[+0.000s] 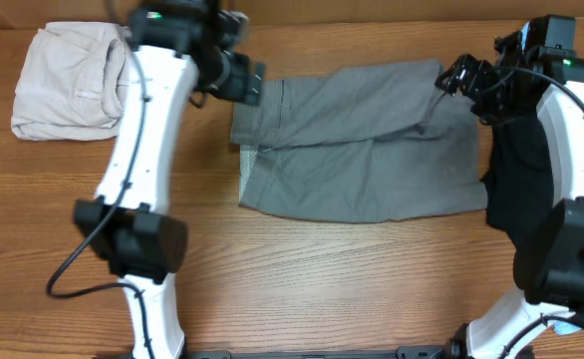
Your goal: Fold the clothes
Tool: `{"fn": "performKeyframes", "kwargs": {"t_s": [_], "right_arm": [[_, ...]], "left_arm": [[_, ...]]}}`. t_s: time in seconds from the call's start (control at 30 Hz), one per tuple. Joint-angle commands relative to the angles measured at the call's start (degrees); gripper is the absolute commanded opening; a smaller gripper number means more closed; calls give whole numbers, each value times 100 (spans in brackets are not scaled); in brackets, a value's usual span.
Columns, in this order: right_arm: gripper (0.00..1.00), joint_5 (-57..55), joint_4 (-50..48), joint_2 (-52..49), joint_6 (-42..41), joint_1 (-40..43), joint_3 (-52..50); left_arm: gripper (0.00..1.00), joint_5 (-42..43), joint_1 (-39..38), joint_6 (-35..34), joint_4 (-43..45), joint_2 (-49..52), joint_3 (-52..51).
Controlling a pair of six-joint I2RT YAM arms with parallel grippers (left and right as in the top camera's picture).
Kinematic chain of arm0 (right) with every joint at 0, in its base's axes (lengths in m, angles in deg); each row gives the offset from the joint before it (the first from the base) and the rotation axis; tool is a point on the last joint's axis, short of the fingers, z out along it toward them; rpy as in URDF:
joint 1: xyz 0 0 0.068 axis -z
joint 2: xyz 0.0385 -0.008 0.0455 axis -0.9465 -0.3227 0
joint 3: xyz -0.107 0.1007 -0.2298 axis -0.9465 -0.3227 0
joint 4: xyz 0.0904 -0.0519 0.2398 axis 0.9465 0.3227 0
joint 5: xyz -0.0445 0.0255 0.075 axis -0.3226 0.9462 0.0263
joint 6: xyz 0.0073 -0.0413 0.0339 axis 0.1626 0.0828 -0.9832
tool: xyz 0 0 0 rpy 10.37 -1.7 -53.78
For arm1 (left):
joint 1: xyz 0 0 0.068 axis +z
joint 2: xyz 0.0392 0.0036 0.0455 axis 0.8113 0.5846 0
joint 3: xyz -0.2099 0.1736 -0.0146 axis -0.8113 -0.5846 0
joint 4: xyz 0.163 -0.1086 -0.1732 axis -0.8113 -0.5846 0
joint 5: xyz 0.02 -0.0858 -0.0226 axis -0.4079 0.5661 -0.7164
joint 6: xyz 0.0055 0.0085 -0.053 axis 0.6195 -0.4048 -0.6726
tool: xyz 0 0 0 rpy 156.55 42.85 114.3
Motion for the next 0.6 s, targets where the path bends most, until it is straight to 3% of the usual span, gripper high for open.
{"fn": "performKeyframes", "kwargs": {"t_s": [0.0, 0.07, 0.23, 0.27, 0.3, 0.33, 0.37, 0.57], "right_arm": [[100, -459, 160, 146, 116, 44, 74], [100, -625, 188, 146, 133, 63, 70], [100, -743, 179, 146, 264, 72, 70], [100, -750, 179, 146, 264, 72, 70], [100, -763, 175, 146, 264, 72, 70], [100, -763, 168, 146, 264, 72, 70], [100, -763, 160, 146, 264, 74, 70], [100, -763, 173, 146, 267, 72, 70]], "left_arm": [[95, 127, -260, 232, -282, 369, -31], [90, 199, -341, 232, -411, 560, -31], [68, 299, -614, 321, -575, 1008, -31], [59, 299, -680, 321, -610, 1071, -31], [41, 299, -741, 339, -640, 1130, -31], [13, 299, -791, 337, -664, 1191, -44], [4, 304, -835, 332, -673, 1213, -70], [4, 304, -1069, 308, -437, 1255, -726]]}}
